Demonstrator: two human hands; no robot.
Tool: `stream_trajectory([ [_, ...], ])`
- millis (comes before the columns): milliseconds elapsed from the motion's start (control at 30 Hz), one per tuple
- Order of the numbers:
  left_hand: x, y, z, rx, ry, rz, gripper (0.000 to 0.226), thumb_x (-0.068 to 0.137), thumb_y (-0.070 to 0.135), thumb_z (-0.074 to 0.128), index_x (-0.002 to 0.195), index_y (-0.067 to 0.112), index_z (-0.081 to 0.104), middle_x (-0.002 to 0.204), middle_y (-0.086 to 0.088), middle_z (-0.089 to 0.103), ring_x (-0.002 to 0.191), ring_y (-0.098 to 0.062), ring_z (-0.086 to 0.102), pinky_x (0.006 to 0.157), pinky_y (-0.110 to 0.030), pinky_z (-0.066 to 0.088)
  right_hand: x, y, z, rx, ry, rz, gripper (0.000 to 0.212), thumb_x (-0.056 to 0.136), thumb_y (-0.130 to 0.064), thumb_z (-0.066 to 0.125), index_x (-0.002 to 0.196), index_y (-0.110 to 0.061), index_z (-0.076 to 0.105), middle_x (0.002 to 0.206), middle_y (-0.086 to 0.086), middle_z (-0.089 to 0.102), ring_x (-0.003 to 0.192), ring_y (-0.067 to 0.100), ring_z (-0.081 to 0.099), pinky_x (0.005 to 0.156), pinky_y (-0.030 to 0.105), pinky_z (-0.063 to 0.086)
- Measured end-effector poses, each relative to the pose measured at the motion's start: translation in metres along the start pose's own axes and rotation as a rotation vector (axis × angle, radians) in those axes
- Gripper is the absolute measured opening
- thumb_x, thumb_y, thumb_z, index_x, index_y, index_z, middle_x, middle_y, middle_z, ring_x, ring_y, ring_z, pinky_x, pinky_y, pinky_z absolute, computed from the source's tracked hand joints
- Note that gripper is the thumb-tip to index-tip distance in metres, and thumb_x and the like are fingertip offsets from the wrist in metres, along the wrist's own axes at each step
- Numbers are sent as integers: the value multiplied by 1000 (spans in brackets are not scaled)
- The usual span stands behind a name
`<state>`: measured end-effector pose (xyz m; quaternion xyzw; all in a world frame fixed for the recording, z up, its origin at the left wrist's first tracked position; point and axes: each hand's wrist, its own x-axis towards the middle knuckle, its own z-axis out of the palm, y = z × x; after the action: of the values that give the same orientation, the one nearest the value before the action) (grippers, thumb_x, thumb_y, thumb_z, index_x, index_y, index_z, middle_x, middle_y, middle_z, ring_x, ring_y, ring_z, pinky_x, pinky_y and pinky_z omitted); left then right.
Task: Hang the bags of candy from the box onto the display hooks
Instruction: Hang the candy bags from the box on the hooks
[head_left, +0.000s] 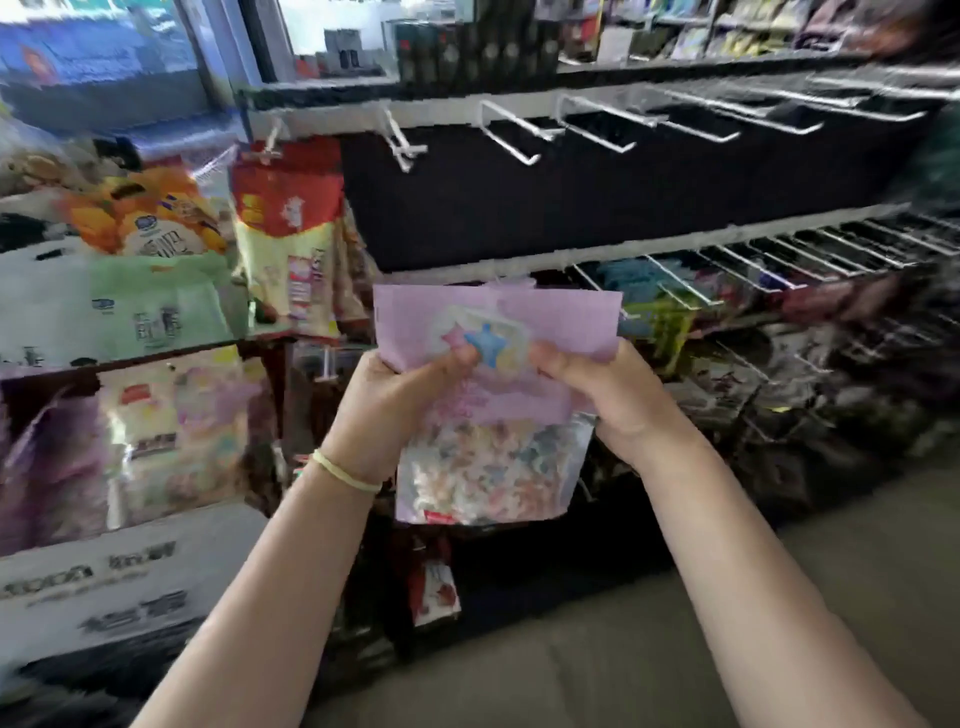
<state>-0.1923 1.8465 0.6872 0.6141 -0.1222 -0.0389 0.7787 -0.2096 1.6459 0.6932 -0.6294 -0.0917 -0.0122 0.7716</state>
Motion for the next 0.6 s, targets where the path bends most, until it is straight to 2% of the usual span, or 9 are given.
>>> stream_trajectory([
  [33, 7, -10, 35, 19, 7, -27, 15, 82, 17, 76, 94, 10, 80, 108, -24, 73, 104, -42, 68, 96, -60, 50, -9, -5, -36, -25, 34, 11, 14, 68, -24, 78, 77, -35, 82, 83, -9, 78, 79, 7, 74, 66, 24, 57],
  [100, 25, -27, 100, 32, -2, -97, 18, 79, 19, 81, 92, 7, 80, 106, -30, 71, 101, -52, 66, 92, -68, 47, -21, -14, -106, -78, 135, 43, 15, 67, -24, 87, 79, -33, 82, 87, -4, 78, 82, 13, 74, 76, 34, 59],
  [133, 36, -34, 131, 27, -23, -131, 20, 81, 16, 80, 95, 2, 78, 106, -31, 71, 99, -51, 67, 90, -66, 51, -25, -19, -139, -82, 192, 64, 15, 67, -25, 85, 81, -28, 83, 89, 1, 79, 84, 19, 74, 83, 42, 58],
  [200, 59, -46, 191, 24, -55, -175, 25, 85, 11, 76, 104, -6, 73, 107, -29, 72, 91, -40, 72, 82, -52, 60, -29, -28, -200, -72, 312, 105, 24, 66, -22, 88, 87, -13, 81, 96, 13, 78, 87, 28, 73, 90, 52, 55],
  [233, 71, -53, 220, 19, -59, -181, 27, 85, 12, 75, 105, -6, 72, 106, -27, 73, 88, -36, 73, 80, -47, 61, -28, -34, -229, -66, 348, 114, 24, 70, -18, 87, 91, -10, 78, 95, 13, 77, 85, 27, 73, 87, 51, 56],
  [333, 112, -77, 297, -14, -66, -170, 28, 84, 13, 75, 106, -5, 72, 104, -22, 74, 89, -34, 73, 80, -45, 61, -19, -53, -313, -71, 379, 110, 19, 82, -11, 77, 100, -8, 75, 91, 6, 78, 81, 20, 74, 76, 34, 59],
  [433, 157, -105, 357, -33, -76, -140, 18, 88, 12, 73, 101, -1, 73, 97, -16, 76, 85, -28, 74, 75, -40, 62, -1, -71, -389, -146, 387, 93, 37, 69, -22, 88, 100, -8, 75, 95, 7, 78, 90, 22, 74, 81, 36, 57],
  [500, 187, -126, 394, -62, -77, -130, 15, 88, 11, 73, 98, 0, 73, 93, -13, 76, 82, -26, 74, 73, -38, 61, 14, -79, -436, -174, 365, 93, 32, 66, -22, 86, 93, -12, 75, 89, 2, 78, 86, 17, 74, 80, 33, 57],
  [600, 241, -154, 450, -105, -92, -158, 16, 90, 7, 71, 99, -6, 70, 89, -14, 76, 80, -26, 74, 72, -38, 61, 44, -91, -500, -184, 351, 106, 18, 73, -16, 76, 91, -17, 73, 82, -6, 77, 78, 7, 73, 71, 22, 58],
])
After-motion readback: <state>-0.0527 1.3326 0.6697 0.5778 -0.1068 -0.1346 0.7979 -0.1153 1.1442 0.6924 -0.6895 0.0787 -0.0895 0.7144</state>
